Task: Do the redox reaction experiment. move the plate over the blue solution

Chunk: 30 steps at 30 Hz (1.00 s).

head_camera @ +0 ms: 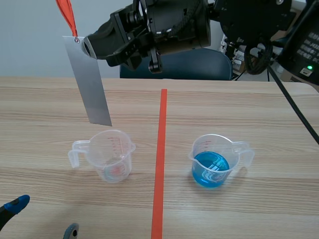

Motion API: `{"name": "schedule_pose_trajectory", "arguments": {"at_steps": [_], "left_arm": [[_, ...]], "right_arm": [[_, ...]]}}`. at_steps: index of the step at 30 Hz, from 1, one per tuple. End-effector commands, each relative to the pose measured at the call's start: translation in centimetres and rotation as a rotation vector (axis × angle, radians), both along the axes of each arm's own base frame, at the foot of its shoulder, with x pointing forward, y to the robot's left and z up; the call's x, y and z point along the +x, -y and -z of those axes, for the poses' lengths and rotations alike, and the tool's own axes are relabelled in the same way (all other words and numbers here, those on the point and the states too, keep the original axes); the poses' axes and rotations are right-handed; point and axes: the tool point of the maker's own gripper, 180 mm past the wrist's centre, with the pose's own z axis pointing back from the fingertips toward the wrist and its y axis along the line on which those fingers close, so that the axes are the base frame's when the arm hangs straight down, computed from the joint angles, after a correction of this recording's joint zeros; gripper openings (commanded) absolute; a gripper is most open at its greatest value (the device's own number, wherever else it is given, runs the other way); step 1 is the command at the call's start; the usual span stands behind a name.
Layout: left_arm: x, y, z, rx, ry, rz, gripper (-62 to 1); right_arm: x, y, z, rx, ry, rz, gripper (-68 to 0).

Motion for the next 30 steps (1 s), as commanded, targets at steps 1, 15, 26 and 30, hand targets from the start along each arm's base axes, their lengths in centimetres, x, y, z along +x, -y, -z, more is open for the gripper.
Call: {"name": "schedule_pose_trajectory", "arguments": {"at_steps": [1,15,26,30], "left_arm": [[0.00,-0.25,-0.44,-0.008,0.019,-0.008,1.4],[0.00,-0.25,-0.44,-0.008,0.020,-0.008,1.4],[0.00,-0.25,-0.44,-0.008,0.020,-0.008,1.4],[0.00,-0.25,-0.44,-0.008,0.020,-0.008,1.4]], "right_arm": [[-0.16,-0.35,-1.75,0.041,0.028,-0.014,-66.9],[-0.12,-0.26,-1.71,0.039,0.028,-0.013,-66.9],[-0.07,-0.31,-2.26,0.068,0.035,-0.011,-66.9],[-0.32,0.00,-2.24,0.070,0.043,-0.029,-66.9]]}}
